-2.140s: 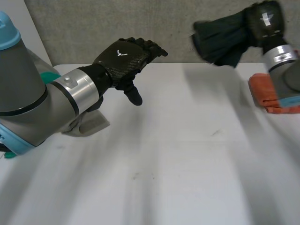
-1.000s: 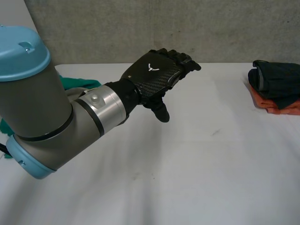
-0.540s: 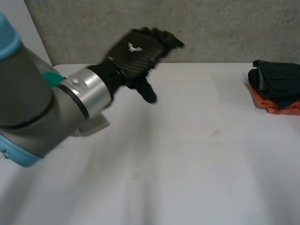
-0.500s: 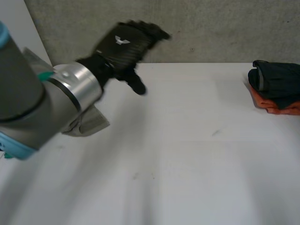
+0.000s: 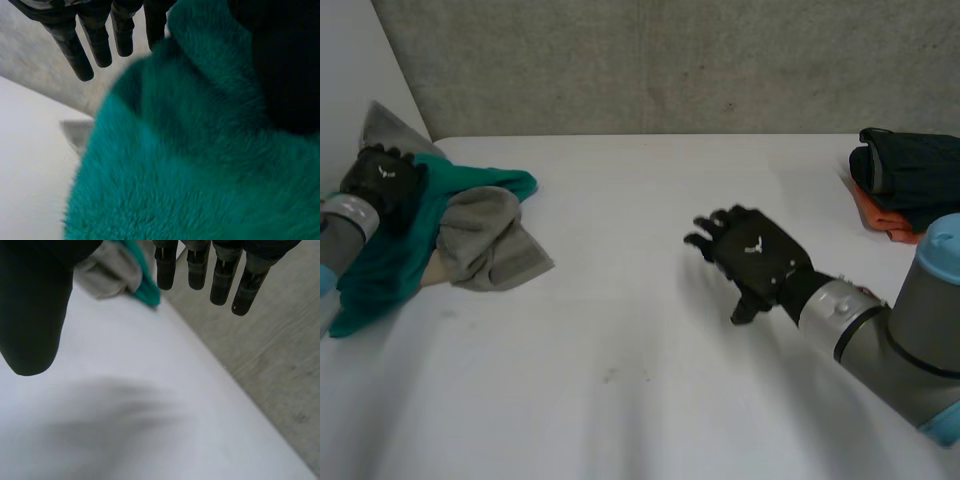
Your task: Fold the laundry.
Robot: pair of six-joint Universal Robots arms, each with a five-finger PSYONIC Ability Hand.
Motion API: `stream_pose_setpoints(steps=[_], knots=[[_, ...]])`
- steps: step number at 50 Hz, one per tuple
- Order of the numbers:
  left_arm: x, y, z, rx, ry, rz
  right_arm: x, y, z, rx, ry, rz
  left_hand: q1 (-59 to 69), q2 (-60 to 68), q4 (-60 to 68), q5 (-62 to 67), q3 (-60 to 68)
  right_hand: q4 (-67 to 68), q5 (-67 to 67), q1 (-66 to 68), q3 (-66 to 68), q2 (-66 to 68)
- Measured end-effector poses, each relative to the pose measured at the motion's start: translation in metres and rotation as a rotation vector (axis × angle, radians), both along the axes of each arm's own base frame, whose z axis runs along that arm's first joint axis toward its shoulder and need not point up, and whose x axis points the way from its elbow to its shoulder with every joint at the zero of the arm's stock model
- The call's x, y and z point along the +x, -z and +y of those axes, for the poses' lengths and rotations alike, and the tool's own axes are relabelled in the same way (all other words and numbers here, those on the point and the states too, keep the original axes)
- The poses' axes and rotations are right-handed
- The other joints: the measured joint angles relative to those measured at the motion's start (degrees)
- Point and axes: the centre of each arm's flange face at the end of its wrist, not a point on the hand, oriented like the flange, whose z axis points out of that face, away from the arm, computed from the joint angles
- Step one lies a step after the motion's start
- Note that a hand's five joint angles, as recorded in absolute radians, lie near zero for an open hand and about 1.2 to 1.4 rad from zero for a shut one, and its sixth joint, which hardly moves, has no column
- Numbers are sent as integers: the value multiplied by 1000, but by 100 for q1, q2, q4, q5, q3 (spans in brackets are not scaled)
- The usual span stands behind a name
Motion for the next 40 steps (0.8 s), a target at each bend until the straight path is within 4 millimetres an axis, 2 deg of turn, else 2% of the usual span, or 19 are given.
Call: stream_pose_setpoints(steps=[5, 6, 7, 8, 9, 13, 15, 17, 18, 21, 24, 25, 26, 28, 31, 34, 35, 37, 40], knots=[[12, 25, -21, -24, -28, -32, -4, 10, 5, 9, 11, 54, 983, 914, 825, 785, 901, 0, 0, 0, 0, 0], [13, 26, -23, -32, -33, -33, -5, 11, 5, 10, 13, 58, 2911, 2998, 3030, 2624, 2984, 0, 0, 0, 0, 0], [12, 26, -26, -46, -38, -34, -5, 12, 6, 12, 15, 62, 3707, 4205, 4202, 3494, 4189, 0, 0, 0, 0, 0], [11, 24, -28, -66, -44, -34, -6, 13, 6, 13, 17, 64, 4107, 4613, 4754, 3949, 4602, 0, 0, 0, 0, 0], [8, 22, -29, -85, -47, -34, -6, 14, 6, 14, 19, 65, 4352, 5088, 5321, 4321, 5085, 0, 0, 0, 0, 0], [-10, -2, -27, -183, -47, -26, -8, 15, 5, 16, 28, 66, 4375, 5262, 5571, 4342, 5251, 0, 0, 0, 0, 0], [-34, -38, -16, -290, -28, 10, -11, 15, 3, 16, 43, 65, 4365, 5284, 5591, 4341, 5263, 0, 0, 0, 0, 0], [-56, -71, 0, -379, 3, 63, -13, 14, 1, 17, 55, 64, 4365, 5298, 5593, 4341, 5275, 0, 0, 0, 0, 0], [-60, -77, 4, -394, 11, 75, -14, 14, 0, 17, 57, 64, 4365, 5298, 5593, 4341, 5275, 0, 0, 0, 0, 0], [-101, -124, 45, -498, 113, 210, -17, 12, -3, 14, 75, 61, 4365, 5393, 5649, 4341, 5377, 0, 0, 0, 0, 0], [-133, -145, 80, -520, 209, 310, -19, 11, -6, 9, 93, 60, 4365, 5423, 5651, 4341, 5412, 0, 0, 0, 0, 0], [-133, -145, 80, -520, 209, 310, -19, 11, -6, 9, 93, 60, 4365, 5423, 5651, 4341, 5412, 0, 0, 0, 0, 0], [-154, -150, 104, -509, 277, 365, -21, 9, -8, 5, 107, 60, 4365, 5426, 5653, 4341, 5412, 0, 0, 0, 0, 0], [-162, -151, 114, -500, 306, 384, -23, 9, -10, 3, 114, 60, 4365, 5439, 5667, 4341, 5414, 0, 0, 0, 0, 0], [-212, -139, 169, -411, 466, 447, -30, 5, -17, -9, 159, 61, 4365, 5452, 5678, 4341, 5443, 0, 0, 0, 0, 0], [-243, -116, 199, -331, 557, 446, -36, 4, -23, -13, 196, 61, 4365, 5452, 5679, 4341, 5443, 0, 0, 0, 0, 0], [-243, -116, 199, -331, 557, 446, -36, 4, -23, -13, 196, 61, 4365, 5452, 5679, 4341, 5443, 0, 0, 0, 0, 0], [-266, -95, 220, -273, 618, 424, -41, 2, -29, -11, 228, 54, 4365, 5452, 5679, 4341, 5443, 0, 0, 0, 0, 0], [-278, -85, 227, -262, 638, 397, -46, 1, -34, -4, 255, 42, 4365, 5452, 5679, 4341, 5443, 0, 0, 0, 0, 0]])
